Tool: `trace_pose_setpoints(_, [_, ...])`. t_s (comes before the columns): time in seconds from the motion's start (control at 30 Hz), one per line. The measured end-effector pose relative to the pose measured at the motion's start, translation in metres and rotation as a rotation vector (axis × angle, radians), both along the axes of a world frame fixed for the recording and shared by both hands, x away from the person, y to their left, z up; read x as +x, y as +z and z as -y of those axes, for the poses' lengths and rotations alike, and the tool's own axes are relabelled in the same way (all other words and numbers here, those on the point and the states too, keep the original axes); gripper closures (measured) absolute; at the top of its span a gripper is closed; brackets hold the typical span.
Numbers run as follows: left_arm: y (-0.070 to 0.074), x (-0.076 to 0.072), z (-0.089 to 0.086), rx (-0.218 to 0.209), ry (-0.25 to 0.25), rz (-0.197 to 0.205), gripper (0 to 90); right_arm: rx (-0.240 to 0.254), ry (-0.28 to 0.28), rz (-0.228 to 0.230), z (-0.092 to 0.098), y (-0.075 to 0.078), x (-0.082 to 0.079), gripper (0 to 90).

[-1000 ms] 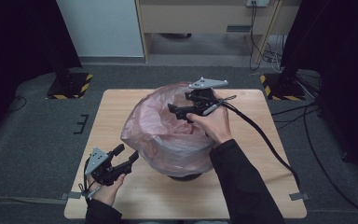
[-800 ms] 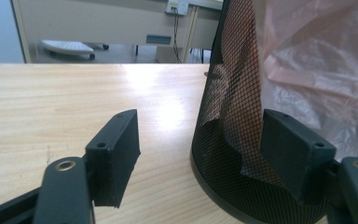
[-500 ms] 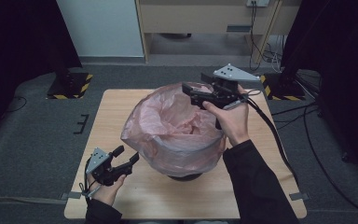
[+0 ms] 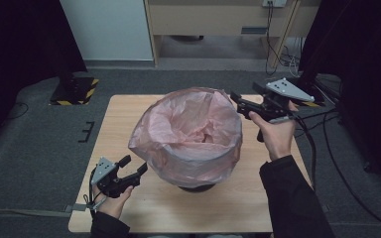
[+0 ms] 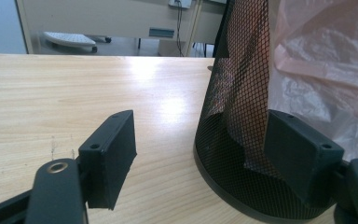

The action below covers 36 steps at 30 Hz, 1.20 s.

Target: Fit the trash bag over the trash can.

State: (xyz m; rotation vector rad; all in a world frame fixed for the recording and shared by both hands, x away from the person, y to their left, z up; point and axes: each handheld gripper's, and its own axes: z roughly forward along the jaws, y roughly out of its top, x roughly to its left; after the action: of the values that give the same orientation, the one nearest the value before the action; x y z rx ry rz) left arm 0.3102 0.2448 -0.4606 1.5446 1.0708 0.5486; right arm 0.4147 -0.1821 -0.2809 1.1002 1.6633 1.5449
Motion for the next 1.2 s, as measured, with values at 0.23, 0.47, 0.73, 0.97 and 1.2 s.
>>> trace_pose_setpoints(0.23, [-0.003,0.001,0.000,0.019,0.013,-0.033,23.9,0.005,-0.065,-0.077,0.035,-0.048,0.002,17.5])
trace_pose_setpoints(0.47, [-0.006,0.002,-0.003,0.045,0.032,-0.066,24.0,-0.005,-0.087,-0.131,0.056,-0.095,-0.004,17.1])
trace_pose_setpoints(0.73, [-0.014,0.005,-0.013,0.105,0.041,-0.159,22.3,-0.031,-0.092,-0.212,0.074,-0.151,-0.016,16.2])
trace_pose_setpoints(0.97, [-0.028,0.013,-0.023,0.181,0.033,-0.287,19.7,-0.124,-0.035,-0.314,0.088,-0.195,-0.033,13.7])
trace_pose_setpoints(1.2, [-0.040,0.020,-0.034,0.268,0.039,-0.377,16.7,-0.172,-0.006,-0.364,0.106,-0.213,-0.039,13.0])
